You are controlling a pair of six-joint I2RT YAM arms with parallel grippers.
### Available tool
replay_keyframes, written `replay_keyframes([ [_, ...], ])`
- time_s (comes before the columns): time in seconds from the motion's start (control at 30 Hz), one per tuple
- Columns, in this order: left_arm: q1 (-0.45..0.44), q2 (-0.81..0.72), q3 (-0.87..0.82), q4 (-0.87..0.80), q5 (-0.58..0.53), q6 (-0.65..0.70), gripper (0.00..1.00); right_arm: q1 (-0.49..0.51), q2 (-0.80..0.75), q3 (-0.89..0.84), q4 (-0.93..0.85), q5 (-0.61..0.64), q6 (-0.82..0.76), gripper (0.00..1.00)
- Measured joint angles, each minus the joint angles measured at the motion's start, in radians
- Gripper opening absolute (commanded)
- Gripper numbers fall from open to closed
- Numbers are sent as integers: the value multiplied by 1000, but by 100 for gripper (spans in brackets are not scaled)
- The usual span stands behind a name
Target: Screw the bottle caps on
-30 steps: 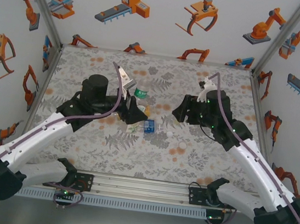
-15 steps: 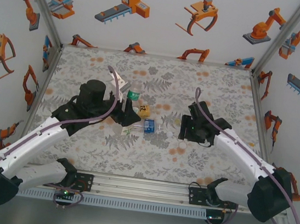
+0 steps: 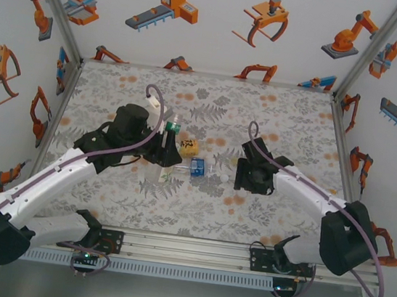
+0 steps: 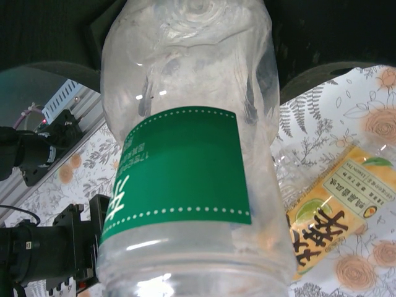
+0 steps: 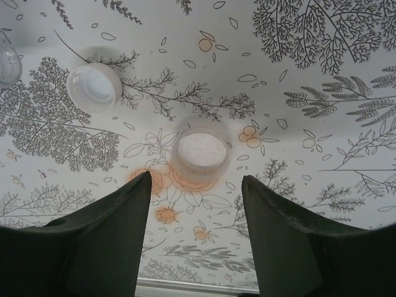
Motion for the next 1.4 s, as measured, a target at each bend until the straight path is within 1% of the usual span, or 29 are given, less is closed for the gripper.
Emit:
replay_keyframes([
  [0.23,-1,0,0,-13,2,-10,0,0,41,-21,36,0,7,51],
  [0.57,-5,-9,0,-1,4,-10,0,0,92,-31,60,1,15,48],
  [0.8,-5,-10,-2,5,5,-10,0,0,124,-13,64,6,15,40],
  [1.03,-5,-10,-12,6,4,-10,0,11,127,-7,54,8,15,39],
  [1.13,-5,-10,-14,8,4,-10,0,54,117,0,25,12,24,40],
  [1.23,-5,-10,-21,16,3,-10,0,132,99,13,2,12,53,40],
  [1.4,-5,-10,-32,37,0,-14,0,309,96,52,-19,13,136,40],
])
